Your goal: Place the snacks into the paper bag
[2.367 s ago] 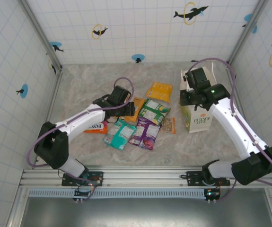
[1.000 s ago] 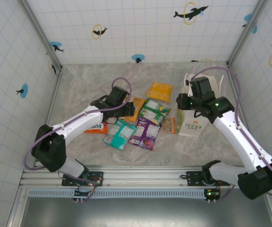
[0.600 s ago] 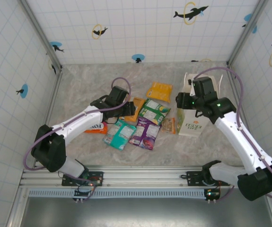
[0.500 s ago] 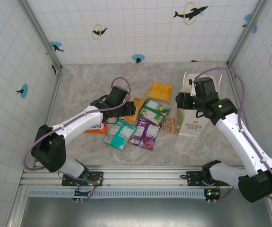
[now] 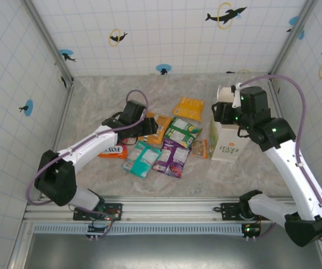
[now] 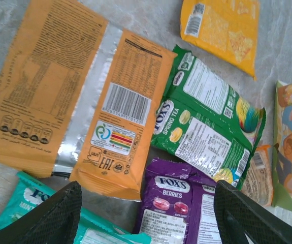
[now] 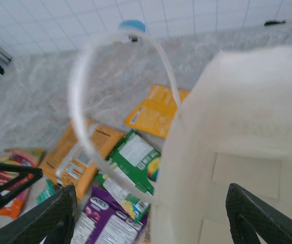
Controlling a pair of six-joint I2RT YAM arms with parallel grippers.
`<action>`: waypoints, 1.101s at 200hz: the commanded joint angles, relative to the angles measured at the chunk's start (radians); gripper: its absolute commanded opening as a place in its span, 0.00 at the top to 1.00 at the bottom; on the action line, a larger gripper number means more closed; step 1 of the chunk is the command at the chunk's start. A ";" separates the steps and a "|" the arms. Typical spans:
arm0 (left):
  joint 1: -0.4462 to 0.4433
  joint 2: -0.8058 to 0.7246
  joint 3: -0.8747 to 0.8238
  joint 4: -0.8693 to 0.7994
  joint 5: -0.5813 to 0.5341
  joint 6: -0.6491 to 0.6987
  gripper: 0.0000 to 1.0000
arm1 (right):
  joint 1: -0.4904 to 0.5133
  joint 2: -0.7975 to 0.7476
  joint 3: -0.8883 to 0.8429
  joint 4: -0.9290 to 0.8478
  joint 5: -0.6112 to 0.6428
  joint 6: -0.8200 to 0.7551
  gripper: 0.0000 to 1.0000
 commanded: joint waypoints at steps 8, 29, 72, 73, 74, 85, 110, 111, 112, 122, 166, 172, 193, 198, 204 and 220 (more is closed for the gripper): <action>0.054 -0.051 -0.041 0.013 0.073 -0.029 0.30 | 0.045 0.005 0.134 -0.066 0.052 -0.025 0.25; 0.103 -0.080 -0.086 0.033 0.118 -0.043 0.30 | 0.084 0.035 0.216 -0.091 0.051 -0.041 0.27; 0.208 -0.123 -0.162 0.054 0.193 -0.075 0.31 | 0.224 0.165 0.430 -0.215 0.122 -0.111 0.30; 0.209 -0.124 -0.164 0.055 0.194 -0.077 0.31 | 0.228 0.167 0.434 -0.215 0.122 -0.112 0.30; 0.211 -0.125 -0.166 0.057 0.196 -0.076 0.31 | 0.233 0.169 0.437 -0.215 0.124 -0.114 0.30; 0.233 -0.136 -0.189 0.060 0.209 -0.083 0.31 | 0.270 0.196 0.462 -0.216 0.128 -0.127 0.31; 0.282 -0.167 -0.246 0.069 0.213 -0.077 0.32 | 0.346 0.264 0.501 -0.210 0.128 -0.147 0.31; 0.286 -0.168 -0.248 0.069 0.215 -0.078 0.32 | 0.349 0.268 0.502 -0.208 0.128 -0.147 0.31; 0.287 -0.169 -0.250 0.069 0.218 -0.079 0.32 | 0.352 0.270 0.503 -0.208 0.128 -0.148 0.31; 0.306 -0.178 -0.272 0.077 0.240 -0.081 0.33 | 0.377 0.295 0.506 -0.200 0.123 -0.150 0.31; 0.312 -0.198 -0.294 -0.018 0.268 0.004 0.37 | 0.461 0.378 0.439 -0.135 0.030 -0.157 0.32; 0.312 -0.204 -0.301 -0.035 0.271 0.006 0.37 | 0.472 0.388 0.429 -0.128 0.017 -0.156 0.32; 0.312 -0.270 -0.360 -0.038 0.269 -0.054 0.39 | 0.504 0.420 0.394 -0.102 -0.025 -0.124 0.32; 0.311 -0.295 -0.384 -0.030 0.270 -0.079 0.39 | 0.510 0.426 0.383 -0.090 -0.039 -0.112 0.32; 0.312 -0.330 -0.412 -0.017 0.272 -0.113 0.39 | 0.516 0.432 0.367 -0.072 -0.060 -0.098 0.32; 0.312 -0.433 -0.497 0.021 0.289 -0.223 0.39 | 0.532 0.449 0.331 -0.021 -0.108 -0.078 0.32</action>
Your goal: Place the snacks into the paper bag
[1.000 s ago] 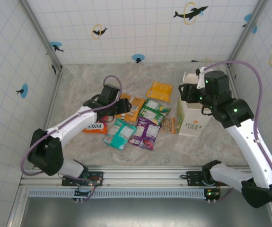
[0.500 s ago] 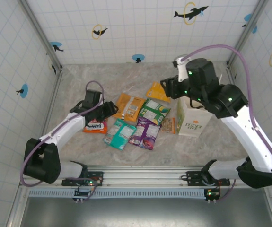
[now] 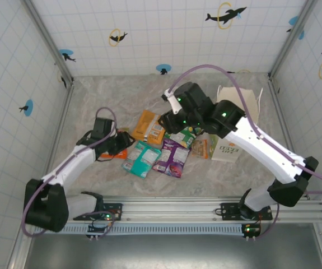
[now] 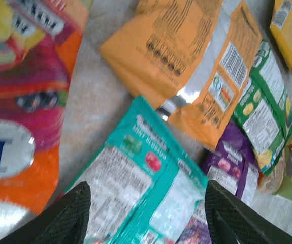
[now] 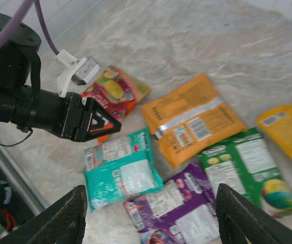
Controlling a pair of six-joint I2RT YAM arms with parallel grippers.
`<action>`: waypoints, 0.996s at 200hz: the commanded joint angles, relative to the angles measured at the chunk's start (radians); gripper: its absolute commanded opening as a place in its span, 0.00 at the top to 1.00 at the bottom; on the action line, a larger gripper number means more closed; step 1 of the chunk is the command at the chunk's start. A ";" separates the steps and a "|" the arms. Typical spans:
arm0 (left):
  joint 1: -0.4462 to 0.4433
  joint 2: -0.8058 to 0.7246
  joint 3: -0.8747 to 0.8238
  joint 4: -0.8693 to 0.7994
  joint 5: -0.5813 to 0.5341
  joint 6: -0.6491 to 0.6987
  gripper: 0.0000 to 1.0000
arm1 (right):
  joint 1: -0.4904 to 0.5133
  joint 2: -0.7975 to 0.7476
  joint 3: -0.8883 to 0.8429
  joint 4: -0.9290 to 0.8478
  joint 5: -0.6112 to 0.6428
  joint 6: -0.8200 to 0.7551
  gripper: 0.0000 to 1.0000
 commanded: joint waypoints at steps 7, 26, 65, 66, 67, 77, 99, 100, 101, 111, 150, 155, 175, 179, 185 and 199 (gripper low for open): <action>0.002 -0.164 -0.130 0.020 0.040 -0.193 0.39 | 0.023 0.037 -0.068 0.119 -0.107 0.049 0.32; 0.000 -0.279 -0.222 0.042 0.053 -0.302 0.40 | 0.032 0.066 -0.106 0.178 -0.142 0.070 0.32; -0.003 -0.446 -0.393 0.076 0.055 -0.494 0.40 | 0.037 0.163 -0.147 0.236 -0.195 0.101 0.33; -0.003 -0.449 -0.397 0.079 0.056 -0.499 0.40 | 0.037 0.166 -0.145 0.235 -0.194 0.101 0.33; -0.002 -0.453 -0.402 0.083 0.058 -0.505 0.40 | 0.037 0.169 -0.145 0.233 -0.194 0.100 0.33; -0.003 -0.483 -0.449 0.124 0.069 -0.556 0.40 | 0.037 0.198 -0.131 0.224 -0.191 0.095 0.33; -0.002 -0.527 -0.526 0.181 0.080 -0.630 0.40 | 0.038 0.255 -0.109 0.221 -0.198 0.082 0.33; -0.003 -0.529 -0.529 0.182 0.080 -0.632 0.40 | 0.037 0.257 -0.108 0.222 -0.198 0.081 0.33; -0.003 -0.530 -0.531 0.183 0.081 -0.635 0.40 | 0.037 0.260 -0.107 0.222 -0.198 0.080 0.33; -0.003 -0.544 -0.546 0.184 0.081 -0.651 0.40 | 0.037 0.287 -0.098 0.224 -0.201 0.070 0.33; -0.003 -0.575 -0.599 0.236 0.072 -0.699 0.40 | 0.036 0.405 -0.076 0.232 -0.208 0.061 0.33; -0.003 -0.576 -0.611 0.251 0.072 -0.708 0.40 | 0.034 0.424 -0.070 0.227 -0.209 0.061 0.34; -0.003 -0.581 -0.647 0.304 0.073 -0.735 0.40 | 0.023 0.494 -0.037 0.206 -0.204 0.069 0.38; -0.003 -0.582 -0.652 0.311 0.070 -0.738 0.41 | 0.020 0.506 -0.030 0.200 -0.204 0.070 0.40; -0.003 -0.581 -0.657 0.317 0.067 -0.740 0.41 | 0.015 0.523 -0.021 0.194 -0.203 0.070 0.41; -0.005 -0.581 -0.663 0.322 0.064 -0.737 0.41 | 0.008 0.555 -0.012 0.195 -0.209 0.070 0.44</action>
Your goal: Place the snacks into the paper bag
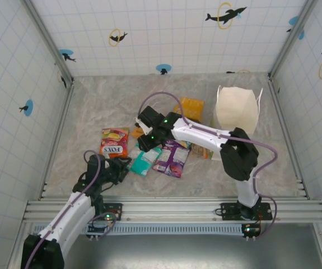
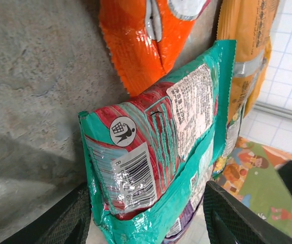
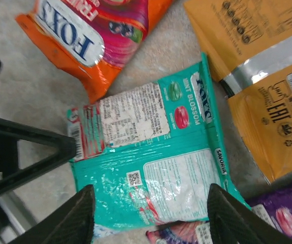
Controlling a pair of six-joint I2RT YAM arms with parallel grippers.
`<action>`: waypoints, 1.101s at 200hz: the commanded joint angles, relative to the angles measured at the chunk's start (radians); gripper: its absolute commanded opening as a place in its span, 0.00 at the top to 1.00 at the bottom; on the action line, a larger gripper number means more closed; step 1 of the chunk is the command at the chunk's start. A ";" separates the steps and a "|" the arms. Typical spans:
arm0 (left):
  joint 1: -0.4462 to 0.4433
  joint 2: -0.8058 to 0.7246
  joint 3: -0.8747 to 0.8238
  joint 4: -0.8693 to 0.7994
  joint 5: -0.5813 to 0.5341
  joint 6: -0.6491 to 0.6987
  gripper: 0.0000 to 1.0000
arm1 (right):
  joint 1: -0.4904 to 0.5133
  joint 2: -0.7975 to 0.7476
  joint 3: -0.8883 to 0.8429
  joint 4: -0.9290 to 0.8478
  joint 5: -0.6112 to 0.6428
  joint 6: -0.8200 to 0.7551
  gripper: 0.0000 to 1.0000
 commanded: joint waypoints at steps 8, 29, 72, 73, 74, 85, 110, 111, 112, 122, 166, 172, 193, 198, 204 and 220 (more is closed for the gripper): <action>-0.002 -0.005 -0.068 0.014 -0.005 -0.049 0.41 | -0.018 0.061 0.049 -0.010 -0.006 0.000 0.46; -0.002 0.011 -0.081 0.028 0.003 -0.042 0.41 | -0.024 0.090 0.046 -0.009 0.009 0.001 0.49; -0.003 0.039 -0.101 0.039 0.005 -0.025 0.40 | -0.049 0.120 -0.009 0.025 0.020 0.004 0.52; -0.003 0.041 -0.102 0.040 0.005 -0.025 0.40 | -0.049 0.120 -0.010 0.026 0.019 0.005 0.52; -0.003 0.041 -0.103 0.041 0.006 -0.024 0.40 | -0.049 0.121 -0.011 0.027 0.019 0.006 0.52; -0.004 0.051 -0.108 0.051 0.007 -0.021 0.40 | -0.050 0.126 -0.027 0.037 0.005 0.007 0.54; -0.003 0.087 -0.108 0.076 0.014 -0.006 0.40 | -0.049 0.134 -0.057 0.055 -0.032 0.010 0.59; -0.003 0.088 -0.108 0.077 0.014 -0.005 0.40 | -0.049 0.135 -0.059 0.055 -0.033 0.010 0.59; -0.004 0.088 -0.108 0.078 0.014 -0.005 0.40 | -0.049 0.135 -0.059 0.056 -0.033 0.010 0.59; -0.006 0.104 -0.103 0.090 0.018 0.007 0.40 | -0.049 0.137 -0.068 0.058 -0.039 0.011 0.60; -0.019 0.164 -0.096 0.174 -0.004 0.024 0.41 | -0.054 0.132 -0.115 0.088 -0.079 0.022 0.63; -0.022 0.172 -0.094 0.191 -0.009 0.026 0.42 | -0.054 0.131 -0.122 0.093 -0.085 0.025 0.63; -0.039 0.202 -0.074 0.239 -0.026 0.034 0.44 | -0.059 0.125 -0.142 0.109 -0.107 0.032 0.65; -0.044 0.211 -0.063 0.243 -0.032 0.040 0.44 | -0.061 0.123 -0.148 0.114 -0.112 0.035 0.65; -0.050 0.221 -0.050 0.243 -0.038 0.049 0.46 | -0.062 0.119 -0.156 0.121 -0.118 0.038 0.65; -0.067 0.254 -0.004 0.236 -0.045 0.091 0.54 | -0.066 0.107 -0.176 0.138 -0.129 0.047 0.65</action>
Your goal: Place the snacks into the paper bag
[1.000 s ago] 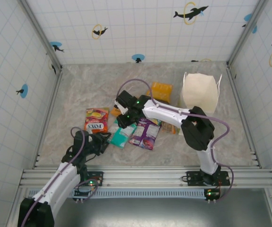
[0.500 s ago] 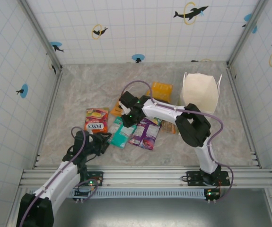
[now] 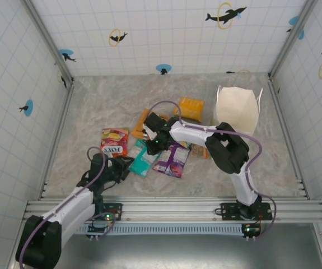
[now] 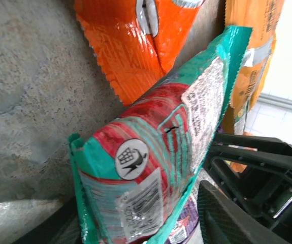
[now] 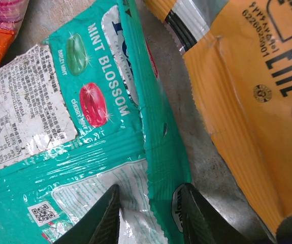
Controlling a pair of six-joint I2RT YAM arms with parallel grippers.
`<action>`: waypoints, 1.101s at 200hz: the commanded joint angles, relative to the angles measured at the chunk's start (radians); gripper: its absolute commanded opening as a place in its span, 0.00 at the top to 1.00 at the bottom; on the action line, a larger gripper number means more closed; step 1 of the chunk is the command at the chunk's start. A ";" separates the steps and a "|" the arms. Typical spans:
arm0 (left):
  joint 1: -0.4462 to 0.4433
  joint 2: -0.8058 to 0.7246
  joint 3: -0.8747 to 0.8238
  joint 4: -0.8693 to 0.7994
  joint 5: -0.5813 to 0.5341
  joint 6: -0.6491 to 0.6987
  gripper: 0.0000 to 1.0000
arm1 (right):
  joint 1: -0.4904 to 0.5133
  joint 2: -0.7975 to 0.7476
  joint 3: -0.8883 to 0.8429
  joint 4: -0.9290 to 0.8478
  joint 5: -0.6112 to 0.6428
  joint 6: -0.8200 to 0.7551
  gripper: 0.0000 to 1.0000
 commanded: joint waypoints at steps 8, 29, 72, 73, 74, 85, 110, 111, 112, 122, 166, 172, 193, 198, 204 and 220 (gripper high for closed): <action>-0.030 0.058 0.047 -0.020 -0.038 0.089 0.56 | -0.006 -0.015 -0.059 0.017 -0.044 0.025 0.65; -0.046 0.092 0.111 -0.062 -0.048 0.139 0.64 | -0.024 -0.056 -0.103 0.080 -0.093 0.058 0.65; -0.062 0.119 0.224 -0.151 -0.082 0.228 0.77 | -0.049 -0.158 -0.148 0.124 -0.086 0.070 0.59; -0.062 0.119 0.229 -0.155 -0.083 0.231 0.77 | -0.049 -0.160 -0.146 0.122 -0.085 0.068 0.58; -0.063 0.119 0.234 -0.159 -0.083 0.234 0.77 | -0.049 -0.163 -0.145 0.122 -0.083 0.067 0.58; -0.063 0.121 0.278 -0.207 -0.098 0.276 0.77 | -0.053 -0.193 -0.138 0.118 -0.072 0.058 0.54; -0.062 0.125 0.398 -0.331 -0.133 0.400 0.80 | -0.060 -0.273 -0.127 0.143 -0.051 0.043 0.46; -0.063 0.124 0.403 -0.335 -0.134 0.405 0.80 | -0.060 -0.277 -0.126 0.145 -0.051 0.042 0.46; -0.063 0.125 0.405 -0.339 -0.135 0.410 0.80 | -0.060 -0.281 -0.126 0.147 -0.051 0.041 0.46; -0.063 0.128 0.450 -0.377 -0.142 0.457 0.81 | -0.062 -0.316 -0.127 0.167 -0.042 0.032 0.45; -0.063 0.150 0.600 -0.392 -0.052 0.649 0.93 | -0.087 -0.466 -0.107 0.222 -0.016 0.029 0.41; -0.063 0.152 0.616 -0.386 -0.042 0.666 0.97 | -0.091 -0.487 -0.111 0.232 -0.018 0.027 0.41; -0.063 0.165 0.676 -0.359 0.008 0.722 1.00 | -0.111 -0.559 -0.141 0.276 -0.028 0.023 0.40; -0.063 0.172 0.689 -0.355 0.023 0.737 1.00 | -0.116 -0.575 -0.154 0.290 -0.029 0.024 0.40; -0.062 0.182 0.710 -0.355 0.044 0.759 1.00 | -0.121 -0.595 -0.170 0.305 -0.032 0.024 0.40; -0.063 0.204 0.769 -0.347 0.104 0.820 1.00 | -0.142 -0.649 -0.218 0.351 -0.053 0.026 0.39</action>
